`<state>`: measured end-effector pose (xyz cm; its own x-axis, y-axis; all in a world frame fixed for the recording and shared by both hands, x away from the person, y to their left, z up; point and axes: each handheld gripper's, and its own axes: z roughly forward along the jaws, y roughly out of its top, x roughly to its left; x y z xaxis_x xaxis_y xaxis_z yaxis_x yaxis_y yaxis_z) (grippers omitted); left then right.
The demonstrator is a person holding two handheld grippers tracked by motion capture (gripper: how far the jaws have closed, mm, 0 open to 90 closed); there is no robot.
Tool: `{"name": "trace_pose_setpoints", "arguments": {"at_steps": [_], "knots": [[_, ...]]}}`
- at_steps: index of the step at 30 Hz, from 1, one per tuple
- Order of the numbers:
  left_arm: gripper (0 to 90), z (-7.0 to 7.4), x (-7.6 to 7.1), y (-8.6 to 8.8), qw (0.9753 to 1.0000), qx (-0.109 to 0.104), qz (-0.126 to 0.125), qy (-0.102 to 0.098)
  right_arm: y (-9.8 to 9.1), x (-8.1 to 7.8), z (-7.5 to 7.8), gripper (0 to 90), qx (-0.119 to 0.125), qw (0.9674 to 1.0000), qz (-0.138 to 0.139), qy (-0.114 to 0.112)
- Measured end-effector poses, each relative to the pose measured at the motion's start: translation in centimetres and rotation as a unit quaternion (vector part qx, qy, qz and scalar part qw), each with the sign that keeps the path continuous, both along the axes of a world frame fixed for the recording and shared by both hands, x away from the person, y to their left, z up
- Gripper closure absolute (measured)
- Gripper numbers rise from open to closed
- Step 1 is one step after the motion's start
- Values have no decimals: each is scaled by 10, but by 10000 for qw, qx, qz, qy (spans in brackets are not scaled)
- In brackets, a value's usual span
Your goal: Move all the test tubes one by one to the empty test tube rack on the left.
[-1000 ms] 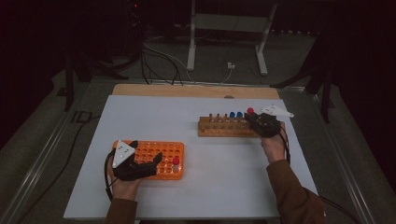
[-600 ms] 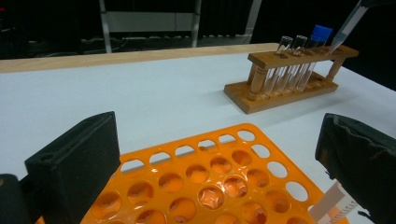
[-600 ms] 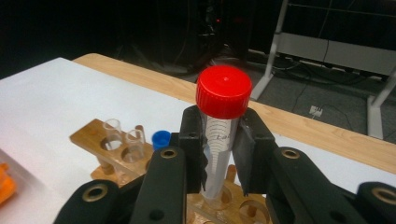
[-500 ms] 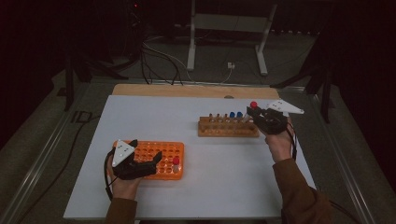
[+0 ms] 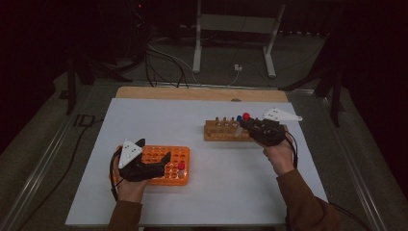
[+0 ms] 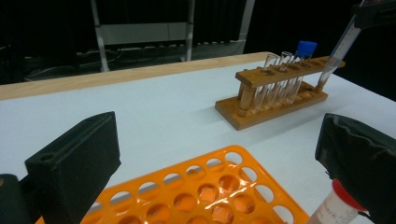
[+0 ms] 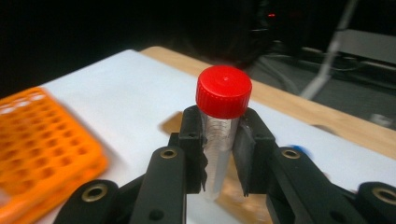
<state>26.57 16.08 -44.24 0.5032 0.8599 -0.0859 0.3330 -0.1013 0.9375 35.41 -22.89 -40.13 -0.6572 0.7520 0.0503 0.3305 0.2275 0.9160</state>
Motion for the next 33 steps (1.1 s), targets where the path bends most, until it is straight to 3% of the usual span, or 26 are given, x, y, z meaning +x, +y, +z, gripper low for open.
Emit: {"name": "trace_pose_setpoints", "arguments": {"at_steps": [4, 12, 23, 26, 27, 29, 31, 32, 33], "knots": [[6, 5, 2, -11, 9998, 137, -94, -79, 22, -6, 1, 747, 42, 9993, 372, 35], [6, 16, 12, -38, 9988, 251, -399, -144, 49, -11, 1, 747, 152, 9971, 734, 87], [65, 17, 22, -60, 9966, 412, -718, -5, 87, -17, 4, 746, 227, 9928, 1161, 198], [179, 16, 23, -62, 9956, 454, -825, -12, 99, -19, 4, 746, 205, 9914, 1273, 211], [179, 16, 23, -63, 9953, 460, -847, -6, 99, -19, 4, 746, 205, 9914, 1273, 211], [314, 16, 23, -63, 9949, 495, -876, -27, 106, -21, 3, 746, 182, 9904, 1348, 235], [359, 16, 23, -64, 9941, 491, -964, -43, 108, -21, 2, 746, 186, 9901, 1368, 246], [467, 16, 24, -64, 9936, 484, -1016, -40, 111, -22, 2, 746, 200, 9894, 1411, 263], [467, 16, 24, -65, 9929, 512, -1070, -42, 111, -22, 2, 746, 200, 9894, 1411, 263]]}}
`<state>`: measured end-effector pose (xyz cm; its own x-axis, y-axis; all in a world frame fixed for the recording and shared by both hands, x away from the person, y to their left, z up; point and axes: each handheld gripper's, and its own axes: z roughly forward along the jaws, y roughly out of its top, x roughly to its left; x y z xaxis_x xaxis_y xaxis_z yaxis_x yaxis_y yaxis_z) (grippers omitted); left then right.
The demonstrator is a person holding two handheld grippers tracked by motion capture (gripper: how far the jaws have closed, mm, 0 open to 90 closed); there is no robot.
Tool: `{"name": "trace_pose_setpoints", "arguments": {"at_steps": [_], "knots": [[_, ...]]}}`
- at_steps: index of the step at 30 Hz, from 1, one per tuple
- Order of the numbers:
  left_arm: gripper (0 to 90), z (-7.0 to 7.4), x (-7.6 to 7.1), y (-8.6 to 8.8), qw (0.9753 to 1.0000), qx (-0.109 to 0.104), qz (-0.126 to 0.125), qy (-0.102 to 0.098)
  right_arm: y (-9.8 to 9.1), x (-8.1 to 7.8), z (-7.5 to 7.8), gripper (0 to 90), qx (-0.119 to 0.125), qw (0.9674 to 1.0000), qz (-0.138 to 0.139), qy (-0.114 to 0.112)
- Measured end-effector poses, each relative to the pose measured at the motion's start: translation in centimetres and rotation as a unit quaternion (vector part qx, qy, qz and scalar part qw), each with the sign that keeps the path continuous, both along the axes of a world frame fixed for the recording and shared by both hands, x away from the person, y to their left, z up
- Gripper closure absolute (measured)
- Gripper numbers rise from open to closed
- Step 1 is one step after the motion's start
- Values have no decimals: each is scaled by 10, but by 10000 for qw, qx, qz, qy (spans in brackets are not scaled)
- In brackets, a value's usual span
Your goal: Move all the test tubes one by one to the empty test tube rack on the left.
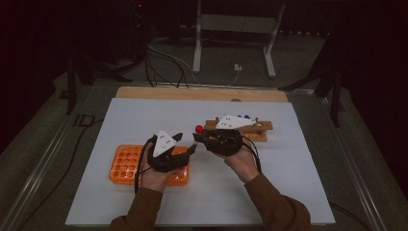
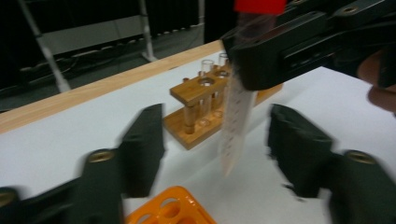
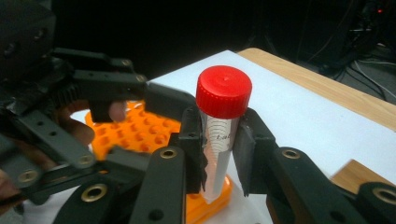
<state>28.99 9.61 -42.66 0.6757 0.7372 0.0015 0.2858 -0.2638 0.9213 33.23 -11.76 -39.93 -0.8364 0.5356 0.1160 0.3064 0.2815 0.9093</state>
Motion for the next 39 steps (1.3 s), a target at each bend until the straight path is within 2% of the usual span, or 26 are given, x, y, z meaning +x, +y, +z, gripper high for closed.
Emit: {"name": "trace_pose_setpoints", "arguments": {"at_steps": [3, 8, 20, 25, 27, 28, 29, 30, 31, 33, 34, 35, 38, 39], "knots": [[596, -1, 2, -2, 9999, 56, -124, 18, 6, -1, 0, 746, -1, 10000, 66, 19], [690, -2, 2, -4, 9998, 41, -201, 36, 11, -2, 1, 746, -14, 9999, 137, 21], [743, -3, 4, -2, 9997, -28, -233, 8, 14, -2, -1, 743, -19, 9999, 150, 68], [748, -4, 6, 2, 9999, -9, -135, 30, 8, -3, 1, 569, 180, 9996, 204, 22], [748, -5, 6, 4, 9999, -16, -114, 37, 6, -3, 2, 536, 206, 9996, 210, 8], [748, -6, 6, 6, 10000, -27, -73, 42, 2, -3, 3, 437, 231, 9995, 216, -35], [748, -6, 6, 7, 10000, -32, -57, 45, 1, -4, 3, 384, 222, 9995, 202, -56], [748, -7, 5, 9, 9999, -66, -37, 69, 1, -4, 3, 384, 222, 9995, 202, -56], [748, -8, 5, 11, 9999, -63, -27, 75, -3, -4, 2, 299, 180, 9997, 144, -69], [748, -10, 3, 15, 9999, -77, -1, 105, -6, -4, 1, 264, 157, 9998, 111, -54], [748, -11, 3, 17, 9999, -85, 5, 117, -11, -3, -2, 194, 129, 9999, -2, -65], [748, -11, 2, 19, 9999, -99, 10, 138, -11, -3, -2, 194, 129, 9999, -2, -65], [748, -14, -1, 28, 9996, -185, 50, 197, -24, -1, -7, 82, 119, 9995, -267, -67], [748, -15, -2, 31, 9995, -215, 57, 215, -24, -1, -7, 82, 119, 9995, -267, -67]]}}
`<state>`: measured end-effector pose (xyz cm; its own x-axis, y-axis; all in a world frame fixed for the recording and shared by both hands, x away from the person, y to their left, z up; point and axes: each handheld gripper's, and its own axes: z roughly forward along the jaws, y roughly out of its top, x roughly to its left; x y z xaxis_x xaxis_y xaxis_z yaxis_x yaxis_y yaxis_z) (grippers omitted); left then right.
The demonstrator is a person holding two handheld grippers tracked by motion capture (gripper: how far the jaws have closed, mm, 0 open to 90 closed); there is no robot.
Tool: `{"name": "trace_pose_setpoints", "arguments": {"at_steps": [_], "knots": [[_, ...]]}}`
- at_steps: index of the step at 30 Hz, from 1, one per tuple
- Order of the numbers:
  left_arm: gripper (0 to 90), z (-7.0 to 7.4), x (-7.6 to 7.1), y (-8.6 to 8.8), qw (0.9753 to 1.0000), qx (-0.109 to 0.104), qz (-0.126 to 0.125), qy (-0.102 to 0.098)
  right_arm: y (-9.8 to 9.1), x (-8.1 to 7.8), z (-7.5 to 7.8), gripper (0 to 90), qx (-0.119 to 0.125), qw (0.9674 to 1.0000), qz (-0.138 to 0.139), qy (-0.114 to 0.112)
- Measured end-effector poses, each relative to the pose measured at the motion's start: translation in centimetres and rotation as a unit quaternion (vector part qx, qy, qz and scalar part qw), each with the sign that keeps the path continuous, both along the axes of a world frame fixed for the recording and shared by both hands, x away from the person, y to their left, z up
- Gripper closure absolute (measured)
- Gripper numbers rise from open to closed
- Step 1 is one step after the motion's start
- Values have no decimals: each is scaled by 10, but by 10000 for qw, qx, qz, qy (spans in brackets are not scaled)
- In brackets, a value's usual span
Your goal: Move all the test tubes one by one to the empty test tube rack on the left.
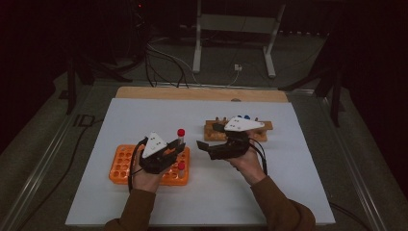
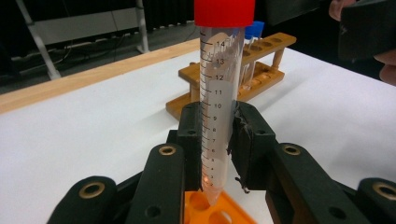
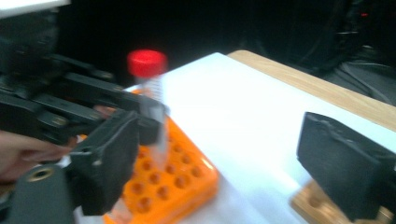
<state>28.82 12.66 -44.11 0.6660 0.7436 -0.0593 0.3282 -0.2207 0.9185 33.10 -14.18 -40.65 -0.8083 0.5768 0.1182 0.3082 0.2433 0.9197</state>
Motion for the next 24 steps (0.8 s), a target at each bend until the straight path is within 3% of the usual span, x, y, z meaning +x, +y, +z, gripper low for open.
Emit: {"name": "trace_pose_setpoints", "arguments": {"at_steps": [5, 10, 17, 24], "knots": [[748, -3, -7, 12, 9999, -106, 26, 60, -18, 1, -6, 0, 34, 9996, -292, 28], [748, -11, -9, 21, 9996, -219, 70, 162, -35, -3, -13, 0, 3, 9989, -470, -9], [748, -11, -18, 21, 9997, -208, -58, 145, -58, -8, -19, 0, 0, 9976, -692, 1], [748, -17, -25, 23, 9994, -194, -137, 257, -71, -15, -24, 0, -14, 9970, -775, 18]]}}
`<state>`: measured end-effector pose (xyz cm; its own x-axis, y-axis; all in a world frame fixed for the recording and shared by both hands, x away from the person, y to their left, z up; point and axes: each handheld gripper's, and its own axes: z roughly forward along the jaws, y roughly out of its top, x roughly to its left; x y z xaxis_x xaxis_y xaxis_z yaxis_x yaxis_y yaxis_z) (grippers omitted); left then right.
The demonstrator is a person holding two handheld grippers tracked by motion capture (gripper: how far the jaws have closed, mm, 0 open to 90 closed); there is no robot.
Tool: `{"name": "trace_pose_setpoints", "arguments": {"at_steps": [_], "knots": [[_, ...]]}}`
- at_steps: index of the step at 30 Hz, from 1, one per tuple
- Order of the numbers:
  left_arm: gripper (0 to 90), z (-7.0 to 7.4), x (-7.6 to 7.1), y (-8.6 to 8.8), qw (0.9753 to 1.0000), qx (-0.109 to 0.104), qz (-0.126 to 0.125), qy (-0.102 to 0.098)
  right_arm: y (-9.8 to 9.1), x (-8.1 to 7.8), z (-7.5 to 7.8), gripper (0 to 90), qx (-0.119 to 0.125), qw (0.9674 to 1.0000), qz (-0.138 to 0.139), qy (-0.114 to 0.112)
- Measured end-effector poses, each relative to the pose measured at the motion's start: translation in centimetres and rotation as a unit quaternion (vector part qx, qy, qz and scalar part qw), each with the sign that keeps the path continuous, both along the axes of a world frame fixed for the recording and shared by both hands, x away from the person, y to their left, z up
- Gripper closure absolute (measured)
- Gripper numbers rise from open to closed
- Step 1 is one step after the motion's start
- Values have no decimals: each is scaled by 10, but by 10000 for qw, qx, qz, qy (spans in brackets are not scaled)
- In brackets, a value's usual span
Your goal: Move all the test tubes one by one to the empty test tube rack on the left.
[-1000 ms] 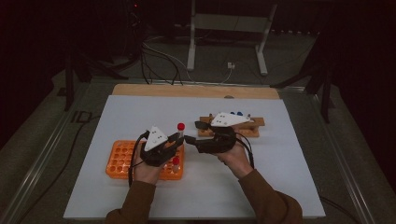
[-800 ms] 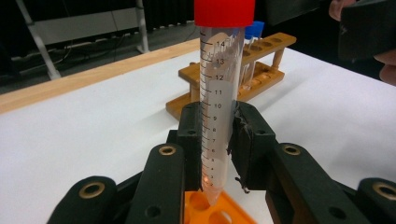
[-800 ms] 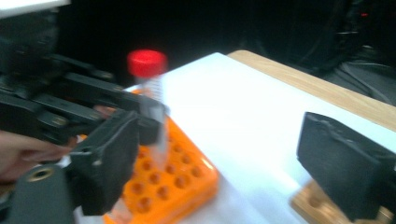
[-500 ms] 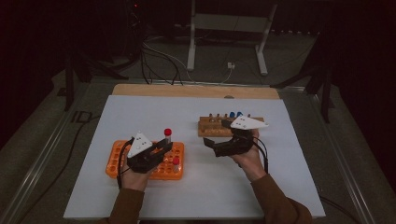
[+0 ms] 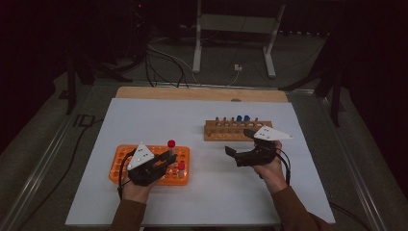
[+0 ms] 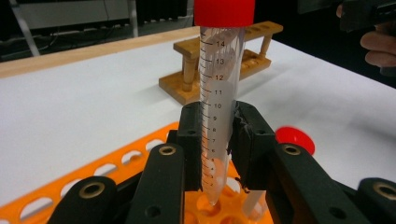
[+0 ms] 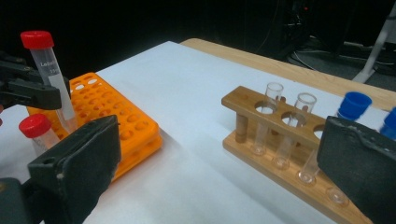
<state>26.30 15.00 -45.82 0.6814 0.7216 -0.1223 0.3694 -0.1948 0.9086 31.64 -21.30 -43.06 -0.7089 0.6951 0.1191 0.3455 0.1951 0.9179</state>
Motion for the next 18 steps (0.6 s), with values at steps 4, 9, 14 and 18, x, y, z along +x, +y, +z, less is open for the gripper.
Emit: {"name": "trace_pose_setpoints", "arguments": {"at_steps": [4, 9, 14, 18], "knots": [[748, -2, -5, 3, 9999, -106, -43, 56, -4, -2, -4, 0, 40, 10000, -40, 26], [747, -7, -12, 1, 9997, -33, -197, 159, -5, -2, -5, 0, 22, 10000, -60, 62], [747, -14, -16, 1, 9989, 268, -264, 281, -4, -3, -5, 0, 43, 10000, -34, 28], [748, -20, -16, -1, 9973, 526, -333, 389, -4, -3, -6, 0, 42, 10000, -20, 34]]}}
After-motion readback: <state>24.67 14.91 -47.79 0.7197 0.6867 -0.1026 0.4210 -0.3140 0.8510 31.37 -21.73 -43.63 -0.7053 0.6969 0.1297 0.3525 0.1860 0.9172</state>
